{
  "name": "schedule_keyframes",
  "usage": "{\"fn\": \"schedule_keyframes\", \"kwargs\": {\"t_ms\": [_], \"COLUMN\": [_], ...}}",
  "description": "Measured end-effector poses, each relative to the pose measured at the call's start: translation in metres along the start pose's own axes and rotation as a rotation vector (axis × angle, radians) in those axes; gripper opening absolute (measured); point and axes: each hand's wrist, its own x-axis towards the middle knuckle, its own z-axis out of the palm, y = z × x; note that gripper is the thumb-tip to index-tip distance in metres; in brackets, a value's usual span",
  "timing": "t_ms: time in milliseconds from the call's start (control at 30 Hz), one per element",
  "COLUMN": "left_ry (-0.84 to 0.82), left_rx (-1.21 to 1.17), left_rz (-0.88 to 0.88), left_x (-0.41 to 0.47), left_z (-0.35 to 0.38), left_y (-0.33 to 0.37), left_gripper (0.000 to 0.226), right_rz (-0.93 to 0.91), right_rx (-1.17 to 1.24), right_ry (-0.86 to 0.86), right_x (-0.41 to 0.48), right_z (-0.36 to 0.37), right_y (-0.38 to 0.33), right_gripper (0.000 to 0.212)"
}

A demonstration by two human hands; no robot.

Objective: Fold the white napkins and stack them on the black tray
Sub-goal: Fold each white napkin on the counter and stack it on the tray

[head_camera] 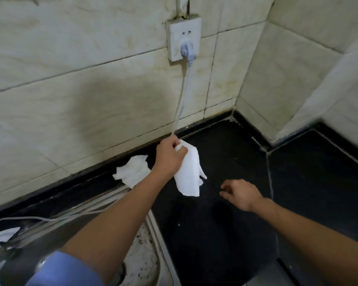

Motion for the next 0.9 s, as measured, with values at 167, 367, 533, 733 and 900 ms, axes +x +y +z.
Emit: {"fn": "schedule_keyframes", "kwargs": {"t_ms": [167,367,533,733,900], "left_ry": [-0.201,-0.338,-0.296,-0.037,-0.336], "left_rx": [0.012,0.106,0.36,0.561,0.546], "left_rz": [-0.088,-0.266,-0.313,-0.151,-0.057], "left_x": [-0.044,-0.092,-0.118,-0.14,-0.167], "left_z": [0.098,0.18,0.184,0.163,0.182], "left_y": [-0.01,-0.054,-0.082,-0.079,-0.082], "left_gripper": [0.022,0.013,0.021,0.019,0.017], "right_rz": [0.106,0.108,0.033,-0.093,-0.237], "right_rx": [0.031,0.133,0.185,0.184,0.119], "right_ry": [-0.014,-0.111,-0.113,0.004,0.003], "right_x": [-0.03,-0.047,-0.045,-0.034,-0.033], "right_z": [0.008,0.04,0.058,0.06,0.07], "right_y": [0.08,0.148,0.159,0.135,0.11], "right_gripper": [0.031,0.028,0.03,0.025,0.028]}}
